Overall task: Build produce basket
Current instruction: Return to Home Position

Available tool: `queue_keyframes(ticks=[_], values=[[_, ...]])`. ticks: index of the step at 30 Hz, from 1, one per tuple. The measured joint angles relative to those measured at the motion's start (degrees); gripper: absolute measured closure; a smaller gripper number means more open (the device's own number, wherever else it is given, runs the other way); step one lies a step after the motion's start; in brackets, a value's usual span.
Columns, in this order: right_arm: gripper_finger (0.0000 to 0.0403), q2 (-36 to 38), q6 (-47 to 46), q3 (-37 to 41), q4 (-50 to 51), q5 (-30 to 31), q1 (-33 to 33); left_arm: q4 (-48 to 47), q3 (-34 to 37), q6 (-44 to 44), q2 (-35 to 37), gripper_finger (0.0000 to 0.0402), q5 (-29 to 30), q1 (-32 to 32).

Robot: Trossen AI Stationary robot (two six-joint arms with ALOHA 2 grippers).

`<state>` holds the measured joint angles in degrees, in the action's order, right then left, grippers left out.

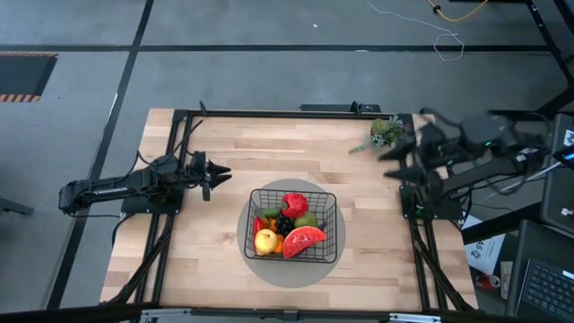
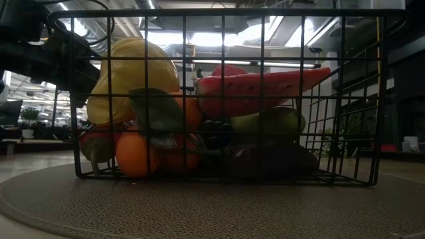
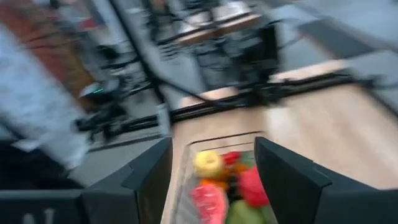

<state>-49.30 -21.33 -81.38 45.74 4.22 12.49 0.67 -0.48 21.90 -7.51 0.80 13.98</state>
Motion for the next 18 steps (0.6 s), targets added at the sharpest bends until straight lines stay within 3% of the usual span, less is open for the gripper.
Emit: queue_keyframes(ticks=[4, 7, 13, 18], values=[[0.0175, 4.67, 3.52, 13.35, -10.87, -9.08, 0.0, 0.0, 0.01, 0.0, 0.0, 0.0269, 0.0, -0.01], [0.0175, 7.46, 3.53, 21.43, -15.52, -11.69, 0.02, 0.0, 0.01, 0.0, 0.0, 0.0269, 0.0, 0.0], [0.0175, 13.49, 1.8, 32.39, -17.04, -5.8, -0.02, 0.0, 0.01, 0.01, 0.0, 0.0269, 0.0, 0.0], [0.0175, 19.82, -0.65, 38.73, -17.21, -7.92, 0.0, 0.0, 0.01, 0.0, 0.0, 0.0269, 0.0, -0.01]])
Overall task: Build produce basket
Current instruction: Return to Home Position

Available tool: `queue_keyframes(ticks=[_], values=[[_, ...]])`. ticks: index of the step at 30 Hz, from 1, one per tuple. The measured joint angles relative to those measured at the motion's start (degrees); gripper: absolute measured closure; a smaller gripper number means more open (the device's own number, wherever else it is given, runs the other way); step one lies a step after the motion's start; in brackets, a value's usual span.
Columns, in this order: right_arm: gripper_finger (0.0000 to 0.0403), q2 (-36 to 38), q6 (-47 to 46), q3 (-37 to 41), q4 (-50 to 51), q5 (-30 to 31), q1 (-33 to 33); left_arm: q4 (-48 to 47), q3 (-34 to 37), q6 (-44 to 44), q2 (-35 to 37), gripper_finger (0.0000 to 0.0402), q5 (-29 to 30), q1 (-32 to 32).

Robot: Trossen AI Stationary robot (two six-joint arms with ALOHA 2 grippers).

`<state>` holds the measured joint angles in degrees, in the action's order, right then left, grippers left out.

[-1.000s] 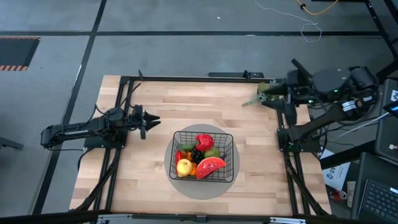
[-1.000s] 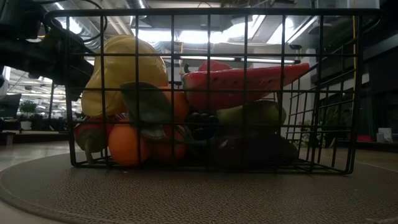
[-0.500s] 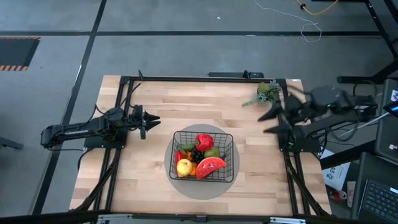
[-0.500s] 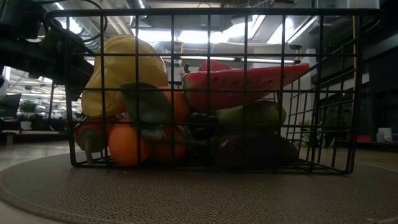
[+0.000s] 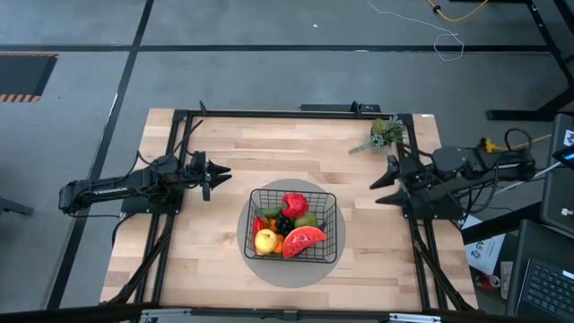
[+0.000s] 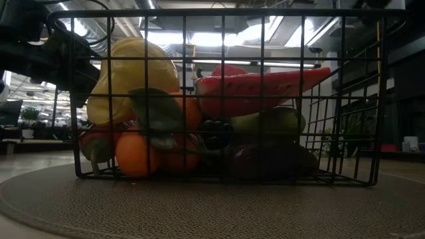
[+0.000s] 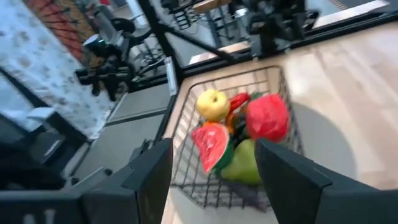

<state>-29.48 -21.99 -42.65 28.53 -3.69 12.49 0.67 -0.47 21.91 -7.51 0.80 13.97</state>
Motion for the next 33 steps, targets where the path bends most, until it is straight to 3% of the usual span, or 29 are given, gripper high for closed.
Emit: queue_keyframes(ticks=[6, 14, 18, 23, 27, 30, 33], values=[[0.0175, 6.55, -1.06, 7.36, -1.47, -2.28, 0.02, 0.0, 0.0, 0.01, 0.0, 0.0269, 0.0, 0.01], [0.0175, 9.51, -1.77, 19.85, -17.99, 5.87, 0.01, 0.0, 0.0, -0.01, -0.02, 0.0269, 0.0, 0.01], [0.0175, 9.31, -1.27, 24.33, -18.08, 6.17, 0.0, 0.0, 0.0, 0.01, -0.02, 0.0269, -0.02, 0.01], [0.0175, 9.59, 6.83, 28.47, -18.03, 6.3, 0.0, 0.01, 0.0, 0.01, -0.02, 0.0269, -0.01, -0.01], [0.0175, 10.85, 19.73, 29.74, -26.5, 7.0, 0.0, 0.0, 0.0, -0.02, -0.02, 0.0269, -0.02, 0.01], [0.0175, 12.49, 27.06, 29.79, -29.26, 4.38, 0.0, 0.0, 0.0, 0.01, -0.02, 0.0269, -0.02, 0.01], [0.0175, 14.53, 28.26, 29.83, -28.94, 1.52, 0.0, 0.0, 0.0, 0.01, -0.02, 0.0269, -0.02, 0.0]])
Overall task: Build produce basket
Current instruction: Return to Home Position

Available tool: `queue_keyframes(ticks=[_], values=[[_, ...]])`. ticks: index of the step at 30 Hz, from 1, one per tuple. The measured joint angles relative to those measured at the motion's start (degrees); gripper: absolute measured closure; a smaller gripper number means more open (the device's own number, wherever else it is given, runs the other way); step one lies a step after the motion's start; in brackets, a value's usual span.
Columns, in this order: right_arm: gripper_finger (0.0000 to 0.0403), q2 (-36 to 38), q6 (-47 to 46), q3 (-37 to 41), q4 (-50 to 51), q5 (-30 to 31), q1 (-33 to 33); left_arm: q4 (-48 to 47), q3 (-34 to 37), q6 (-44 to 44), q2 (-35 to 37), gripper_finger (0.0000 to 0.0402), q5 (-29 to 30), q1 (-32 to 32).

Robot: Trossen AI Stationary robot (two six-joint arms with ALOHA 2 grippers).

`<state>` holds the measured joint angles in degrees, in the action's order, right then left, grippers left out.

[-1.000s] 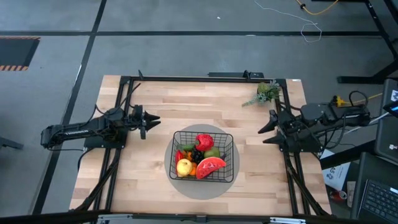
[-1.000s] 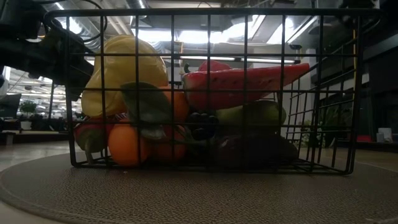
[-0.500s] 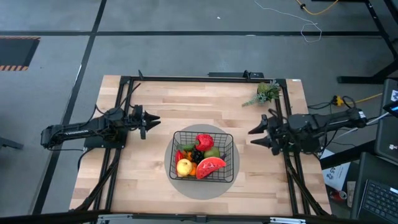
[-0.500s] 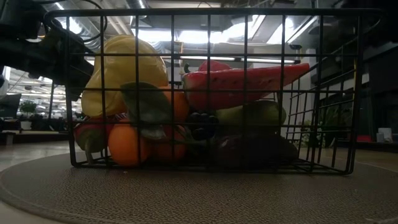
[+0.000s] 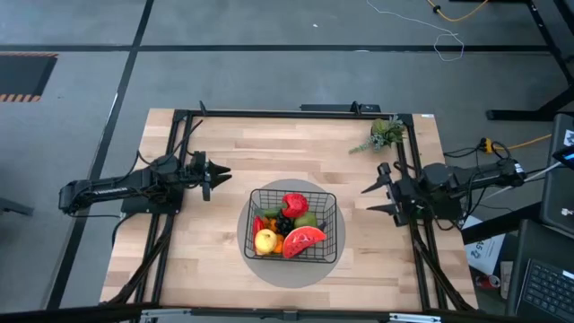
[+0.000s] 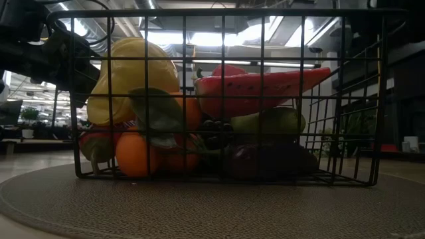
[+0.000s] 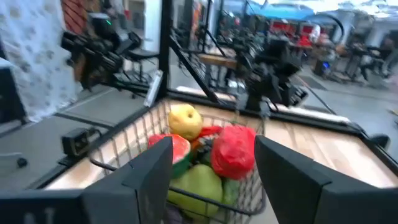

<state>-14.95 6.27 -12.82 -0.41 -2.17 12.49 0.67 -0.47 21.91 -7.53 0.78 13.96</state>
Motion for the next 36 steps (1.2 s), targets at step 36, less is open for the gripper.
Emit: queue_keyframes(ticks=[36], values=[[0.0175, 14.35, 1.48, 12.41, -2.9, -14.01, 0.0, 0.2, 0.02, 0.0, 0.02, 0.0269, -0.02, -0.01]])
